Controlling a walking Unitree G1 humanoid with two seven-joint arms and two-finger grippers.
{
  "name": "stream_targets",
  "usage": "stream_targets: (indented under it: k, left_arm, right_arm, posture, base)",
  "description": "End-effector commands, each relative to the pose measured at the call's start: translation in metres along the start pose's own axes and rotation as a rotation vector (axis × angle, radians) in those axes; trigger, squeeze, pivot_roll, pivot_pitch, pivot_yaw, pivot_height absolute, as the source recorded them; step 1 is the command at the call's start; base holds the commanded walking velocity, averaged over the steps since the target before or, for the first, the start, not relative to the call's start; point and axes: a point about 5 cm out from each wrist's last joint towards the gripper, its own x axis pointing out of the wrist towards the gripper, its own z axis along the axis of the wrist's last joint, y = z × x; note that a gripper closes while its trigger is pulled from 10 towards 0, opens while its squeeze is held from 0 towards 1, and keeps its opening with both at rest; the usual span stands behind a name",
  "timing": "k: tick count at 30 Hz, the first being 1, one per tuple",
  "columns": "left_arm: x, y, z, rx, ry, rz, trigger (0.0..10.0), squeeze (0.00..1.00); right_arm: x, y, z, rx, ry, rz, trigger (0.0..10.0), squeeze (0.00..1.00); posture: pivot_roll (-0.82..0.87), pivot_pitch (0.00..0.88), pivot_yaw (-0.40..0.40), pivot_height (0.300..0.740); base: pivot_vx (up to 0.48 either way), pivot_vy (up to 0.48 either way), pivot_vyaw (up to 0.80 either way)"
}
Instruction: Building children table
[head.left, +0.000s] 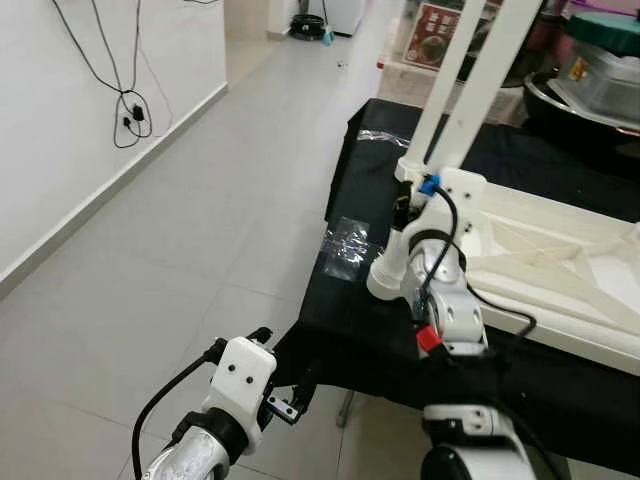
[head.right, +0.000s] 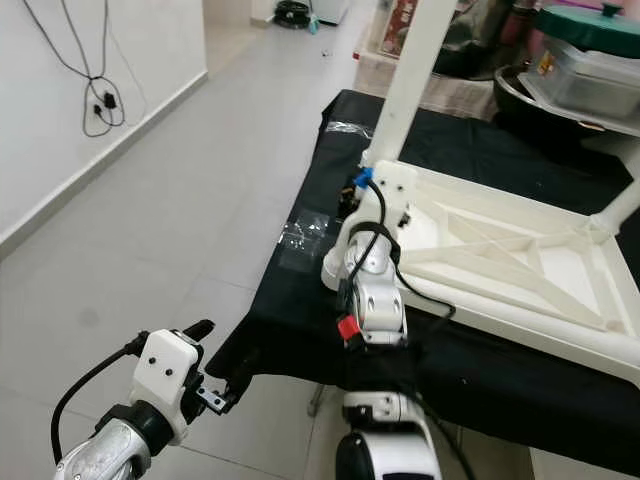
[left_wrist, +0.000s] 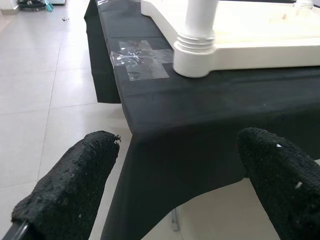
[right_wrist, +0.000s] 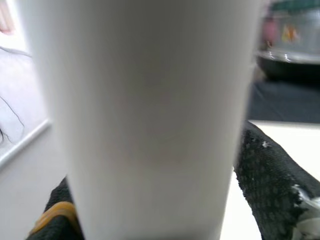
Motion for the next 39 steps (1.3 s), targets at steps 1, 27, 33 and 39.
stream_targets:
  k: [1, 27, 33, 39]
  left_arm:
    - [0.001, -0.002, -0.001, -0.007, 0.005, -0.005, 10.0, 0.00]
    - [-0.001, -0.003, 0.000, -0.005, 0.006, -0.003, 10.0, 0.00]
    - [-0.002, -0.004, -0.002, -0.008, 0.009, -0.004, 10.0, 0.00]
    - [-0.001, -0.003, -0.002, -0.010, 0.009, -0.006, 10.0, 0.00]
  right_arm:
    - [0.012, -0.015, 0.013, 0.076, -0.052, 0.123, 10.0, 0.00]
    - [-0.010, 0.020, -0.002, 0.041, 0.148, 1.350, 0.0, 0.00]
    - [0.010, 0.022, -0.006, 0.029, 0.139, 0.944, 0.0, 0.00]
    - [0.017, 0.011, -0.011, 0.014, 0.168, 0.708, 0.0, 0.00]
  posture:
    - [0.12, 0.077, -0.134, 0.740]
    - [0.14, 0.086, -0.150, 0.740]
    - [0.13, 0.078, -0.149, 0.740]
    - [0.13, 0.078, -0.145, 0.740]
  base:
    - [0.000, 0.000, 0.00]
    - [0.000, 0.000, 0.00]
    - [0.000, 0.000, 0.00]
    - [0.000, 0.000, 0.00]
